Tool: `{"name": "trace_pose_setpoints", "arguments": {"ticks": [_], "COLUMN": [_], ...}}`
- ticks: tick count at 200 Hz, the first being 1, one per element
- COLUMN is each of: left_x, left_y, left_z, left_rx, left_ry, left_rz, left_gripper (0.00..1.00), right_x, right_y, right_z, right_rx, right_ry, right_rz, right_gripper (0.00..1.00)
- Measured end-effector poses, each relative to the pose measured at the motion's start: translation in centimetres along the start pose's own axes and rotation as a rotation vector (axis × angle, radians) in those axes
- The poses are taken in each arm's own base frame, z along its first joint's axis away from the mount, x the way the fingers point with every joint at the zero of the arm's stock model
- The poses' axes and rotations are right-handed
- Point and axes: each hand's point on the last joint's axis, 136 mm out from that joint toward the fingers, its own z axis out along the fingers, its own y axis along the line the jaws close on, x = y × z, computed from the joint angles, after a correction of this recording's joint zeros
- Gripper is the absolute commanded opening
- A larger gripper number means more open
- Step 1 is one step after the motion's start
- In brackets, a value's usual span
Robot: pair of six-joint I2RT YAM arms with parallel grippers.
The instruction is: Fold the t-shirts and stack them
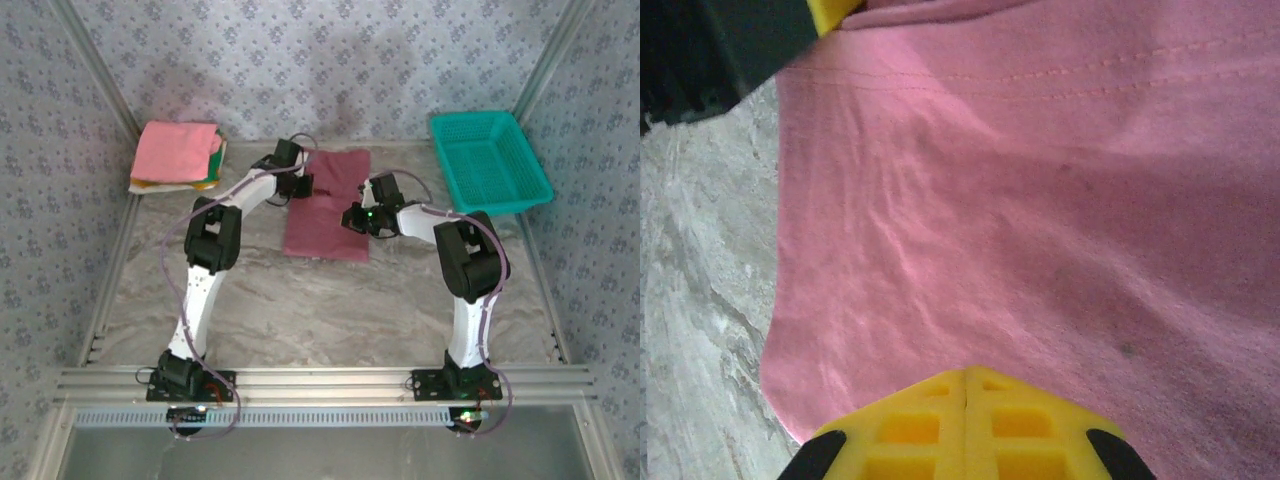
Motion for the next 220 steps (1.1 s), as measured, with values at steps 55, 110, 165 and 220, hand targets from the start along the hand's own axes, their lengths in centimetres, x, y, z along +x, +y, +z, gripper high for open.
{"name": "trace_pose_setpoints", "arguments": {"ticks": [55,110,165,220], "left_x": [1.6,2.5,15.2,20.4], "left_y": [2.0,-0.9,-0.3,-0.9], "left_z": [-2.5,-19.7,-17.2,-14.9], "left_rx": [-0.04,0.046,0.168,0.244], "left_ry": [0.036,-0.226,0.034,0.192], "left_rz": [-0.069,-0.072,-0.203,-0.308], "left_gripper": [0.01,0.36,0.53,0.63], "right_x": [0.4,3.5,9.9,10.8], "right_y": [-0.2,1.7,-1.9,-3.5], "right_z": [-0.1,-3.6,-9.5,-10.0], "right_rx": [0.012,0.006,0.038,-0.002], "right_ry": [0.013,0.045,0.085,0.109], "right_rz": [0.0,-0.041,0.124,0.276], "right_gripper": [0.0,0.08,0.51,0.48]}}
